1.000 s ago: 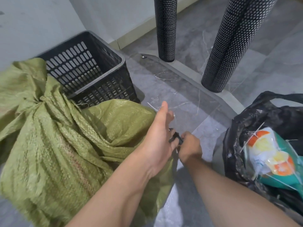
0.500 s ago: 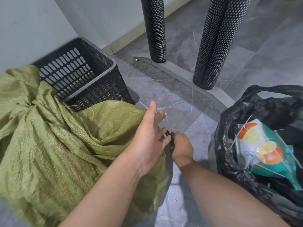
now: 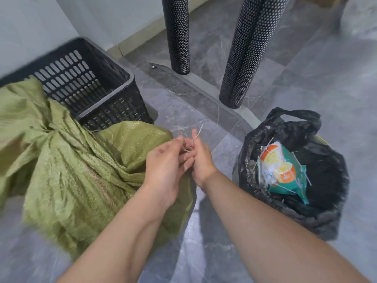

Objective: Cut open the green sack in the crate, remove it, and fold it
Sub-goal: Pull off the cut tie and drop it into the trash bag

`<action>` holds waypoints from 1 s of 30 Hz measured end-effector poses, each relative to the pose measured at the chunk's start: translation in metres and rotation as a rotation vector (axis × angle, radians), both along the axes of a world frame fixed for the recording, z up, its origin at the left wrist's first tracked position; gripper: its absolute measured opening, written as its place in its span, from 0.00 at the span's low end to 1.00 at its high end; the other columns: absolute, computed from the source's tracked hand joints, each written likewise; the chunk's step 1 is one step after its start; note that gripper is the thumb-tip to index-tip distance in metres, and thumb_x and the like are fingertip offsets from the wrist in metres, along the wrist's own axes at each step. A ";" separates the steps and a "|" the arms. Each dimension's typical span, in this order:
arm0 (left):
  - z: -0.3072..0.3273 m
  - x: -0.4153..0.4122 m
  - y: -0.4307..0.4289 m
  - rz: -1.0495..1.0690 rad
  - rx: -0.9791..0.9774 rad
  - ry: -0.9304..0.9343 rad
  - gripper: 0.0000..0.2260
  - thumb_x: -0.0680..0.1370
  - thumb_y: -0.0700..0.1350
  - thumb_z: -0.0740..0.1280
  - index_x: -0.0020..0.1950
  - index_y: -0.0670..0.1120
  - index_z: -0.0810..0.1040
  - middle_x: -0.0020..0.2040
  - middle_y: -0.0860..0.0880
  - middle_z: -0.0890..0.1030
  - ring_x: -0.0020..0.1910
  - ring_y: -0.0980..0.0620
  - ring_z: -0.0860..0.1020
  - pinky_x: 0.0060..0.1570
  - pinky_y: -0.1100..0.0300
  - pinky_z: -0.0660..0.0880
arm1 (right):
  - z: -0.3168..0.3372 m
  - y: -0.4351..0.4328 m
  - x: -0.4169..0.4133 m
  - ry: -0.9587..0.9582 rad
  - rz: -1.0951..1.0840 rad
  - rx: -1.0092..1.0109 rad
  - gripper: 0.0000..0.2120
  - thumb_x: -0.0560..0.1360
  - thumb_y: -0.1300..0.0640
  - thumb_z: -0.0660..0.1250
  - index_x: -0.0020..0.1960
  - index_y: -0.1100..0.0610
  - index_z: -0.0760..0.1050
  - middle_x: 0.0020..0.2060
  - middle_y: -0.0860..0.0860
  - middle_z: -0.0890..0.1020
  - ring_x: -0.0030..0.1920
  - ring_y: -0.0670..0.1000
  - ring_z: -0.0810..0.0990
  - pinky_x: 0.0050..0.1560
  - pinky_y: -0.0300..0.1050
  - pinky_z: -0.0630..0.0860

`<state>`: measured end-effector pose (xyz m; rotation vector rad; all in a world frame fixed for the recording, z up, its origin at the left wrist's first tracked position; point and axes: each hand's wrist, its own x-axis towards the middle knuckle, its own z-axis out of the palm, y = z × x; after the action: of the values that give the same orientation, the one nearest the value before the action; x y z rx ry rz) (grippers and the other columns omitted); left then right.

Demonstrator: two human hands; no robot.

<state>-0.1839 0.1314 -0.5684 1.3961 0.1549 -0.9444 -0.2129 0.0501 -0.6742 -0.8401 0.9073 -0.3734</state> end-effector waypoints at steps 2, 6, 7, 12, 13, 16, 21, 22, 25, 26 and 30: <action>0.016 -0.003 0.006 -0.007 0.005 0.009 0.08 0.83 0.36 0.65 0.52 0.33 0.83 0.40 0.45 0.86 0.38 0.53 0.83 0.44 0.62 0.81 | 0.026 0.006 -0.007 -0.054 -0.053 0.127 0.32 0.84 0.39 0.52 0.41 0.56 0.87 0.33 0.52 0.82 0.38 0.50 0.81 0.51 0.48 0.78; 0.044 -0.009 0.012 0.016 0.096 0.010 0.05 0.80 0.30 0.67 0.46 0.35 0.82 0.38 0.43 0.85 0.36 0.52 0.84 0.46 0.60 0.83 | 0.080 0.018 -0.017 -0.010 -0.224 0.239 0.30 0.85 0.44 0.51 0.43 0.59 0.86 0.32 0.53 0.78 0.30 0.49 0.75 0.30 0.39 0.74; 0.049 -0.013 0.012 -0.003 0.119 -0.001 0.04 0.79 0.30 0.68 0.47 0.35 0.82 0.40 0.41 0.85 0.37 0.49 0.84 0.48 0.57 0.83 | 0.092 0.020 -0.020 0.013 -0.251 0.206 0.28 0.84 0.47 0.51 0.44 0.59 0.85 0.32 0.52 0.79 0.30 0.49 0.75 0.28 0.38 0.73; 0.081 -0.042 0.005 -0.056 0.180 -0.031 0.02 0.78 0.33 0.73 0.49 0.36 0.83 0.43 0.44 0.86 0.45 0.46 0.82 0.59 0.49 0.79 | 0.136 0.025 -0.044 0.087 -0.258 0.140 0.31 0.84 0.45 0.52 0.38 0.56 0.86 0.32 0.53 0.82 0.36 0.53 0.81 0.45 0.48 0.79; 0.089 -0.048 0.005 -0.054 0.180 -0.016 0.02 0.77 0.32 0.73 0.49 0.36 0.83 0.43 0.44 0.87 0.46 0.45 0.83 0.61 0.48 0.79 | 0.143 0.027 -0.050 0.120 -0.283 0.131 0.29 0.84 0.46 0.55 0.36 0.56 0.86 0.32 0.53 0.82 0.37 0.53 0.81 0.48 0.50 0.79; 0.108 -0.064 0.003 -0.048 0.217 0.046 0.05 0.77 0.31 0.72 0.52 0.35 0.84 0.46 0.37 0.87 0.46 0.42 0.84 0.60 0.46 0.80 | 0.161 0.028 -0.071 0.176 -0.425 0.101 0.21 0.84 0.54 0.63 0.34 0.57 0.82 0.31 0.49 0.79 0.34 0.48 0.77 0.40 0.42 0.77; 0.139 -0.084 -0.010 -0.061 0.300 0.040 0.04 0.79 0.34 0.70 0.51 0.37 0.84 0.40 0.44 0.85 0.41 0.50 0.82 0.54 0.56 0.82 | 0.185 0.004 -0.114 0.364 -0.564 0.052 0.17 0.84 0.50 0.62 0.45 0.54 0.86 0.25 0.40 0.75 0.30 0.44 0.73 0.35 0.40 0.76; 0.143 -0.087 -0.013 -0.061 0.302 0.048 0.04 0.80 0.35 0.69 0.51 0.36 0.84 0.43 0.42 0.85 0.42 0.49 0.82 0.52 0.58 0.82 | 0.185 -0.001 -0.122 0.407 -0.598 0.043 0.16 0.83 0.50 0.63 0.45 0.52 0.87 0.28 0.39 0.78 0.35 0.46 0.77 0.44 0.45 0.80; 0.147 -0.094 -0.022 -0.052 0.308 0.089 0.06 0.81 0.36 0.66 0.50 0.37 0.83 0.46 0.41 0.84 0.43 0.47 0.81 0.50 0.58 0.82 | 0.183 -0.015 -0.137 0.494 -0.705 0.089 0.13 0.82 0.51 0.65 0.45 0.52 0.86 0.32 0.43 0.78 0.37 0.49 0.76 0.49 0.51 0.78; 0.147 -0.095 -0.025 -0.051 0.315 0.093 0.08 0.81 0.36 0.65 0.50 0.38 0.84 0.47 0.41 0.84 0.44 0.47 0.81 0.51 0.57 0.81 | 0.180 -0.019 -0.141 0.501 -0.735 0.120 0.14 0.83 0.50 0.64 0.45 0.53 0.84 0.33 0.46 0.78 0.36 0.50 0.76 0.47 0.50 0.78; 0.141 -0.094 -0.029 -0.038 0.343 0.101 0.10 0.81 0.39 0.63 0.52 0.40 0.84 0.49 0.43 0.84 0.46 0.47 0.81 0.57 0.53 0.80 | 0.175 -0.029 -0.156 0.413 -0.894 0.268 0.12 0.85 0.51 0.59 0.61 0.56 0.76 0.48 0.54 0.79 0.49 0.56 0.82 0.53 0.50 0.83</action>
<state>-0.2781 0.1024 -0.4269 1.6698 0.3814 -1.0553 -0.3685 0.0209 -0.4989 -0.2157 1.6689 -0.8432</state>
